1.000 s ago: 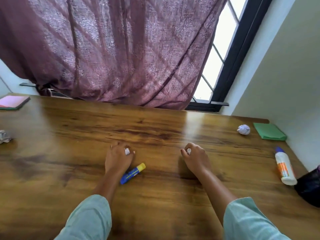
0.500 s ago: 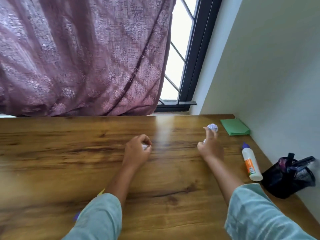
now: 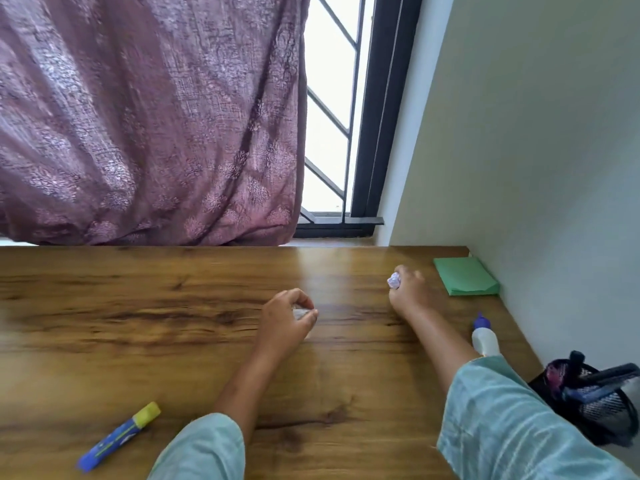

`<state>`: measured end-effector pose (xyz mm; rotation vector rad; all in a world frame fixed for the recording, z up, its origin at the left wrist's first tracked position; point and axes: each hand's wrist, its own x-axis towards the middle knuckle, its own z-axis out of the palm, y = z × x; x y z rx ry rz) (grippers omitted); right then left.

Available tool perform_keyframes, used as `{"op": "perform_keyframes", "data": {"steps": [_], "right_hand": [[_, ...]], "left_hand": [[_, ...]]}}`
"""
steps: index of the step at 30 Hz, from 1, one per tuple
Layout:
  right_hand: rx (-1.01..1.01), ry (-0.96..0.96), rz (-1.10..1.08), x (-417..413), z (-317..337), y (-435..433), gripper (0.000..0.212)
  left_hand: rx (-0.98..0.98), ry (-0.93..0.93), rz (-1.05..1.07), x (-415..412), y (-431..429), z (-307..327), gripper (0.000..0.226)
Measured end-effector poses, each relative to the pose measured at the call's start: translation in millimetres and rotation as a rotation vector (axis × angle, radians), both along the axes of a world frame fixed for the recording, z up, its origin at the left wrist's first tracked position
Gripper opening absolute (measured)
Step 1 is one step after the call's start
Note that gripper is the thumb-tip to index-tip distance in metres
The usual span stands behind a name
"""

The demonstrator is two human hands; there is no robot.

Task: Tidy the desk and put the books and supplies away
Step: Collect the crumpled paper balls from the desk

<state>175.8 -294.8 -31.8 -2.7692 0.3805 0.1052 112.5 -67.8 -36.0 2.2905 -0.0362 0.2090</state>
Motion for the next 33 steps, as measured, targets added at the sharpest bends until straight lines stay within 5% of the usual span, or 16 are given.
{"op": "perform_keyframes", "data": {"steps": [4, 9, 13, 20, 33], "right_hand": [[0.175, -0.02, 0.024, -1, -4, 10, 0.026], [1.075, 0.087, -0.028, -17, 1, 46, 0.037], [1.434, 0.299, -0.053, -32, 11, 78, 0.034], [1.617, 0.465, 0.052, -40, 15, 149, 0.045], [1.315, 0.546, 0.409, -78, 33, 364, 0.027]], "left_hand": [[-0.032, 0.017, 0.039, -12, -2, 1, 0.007], [-0.165, 0.002, 0.18, -31, 16, 11, 0.007], [-0.25, -0.01, 0.319, -45, 40, 24, 0.011], [-0.589, -0.009, 0.628, -68, 92, 34, 0.007], [-0.713, -0.031, 0.871, -116, 268, 18, 0.006]]}}
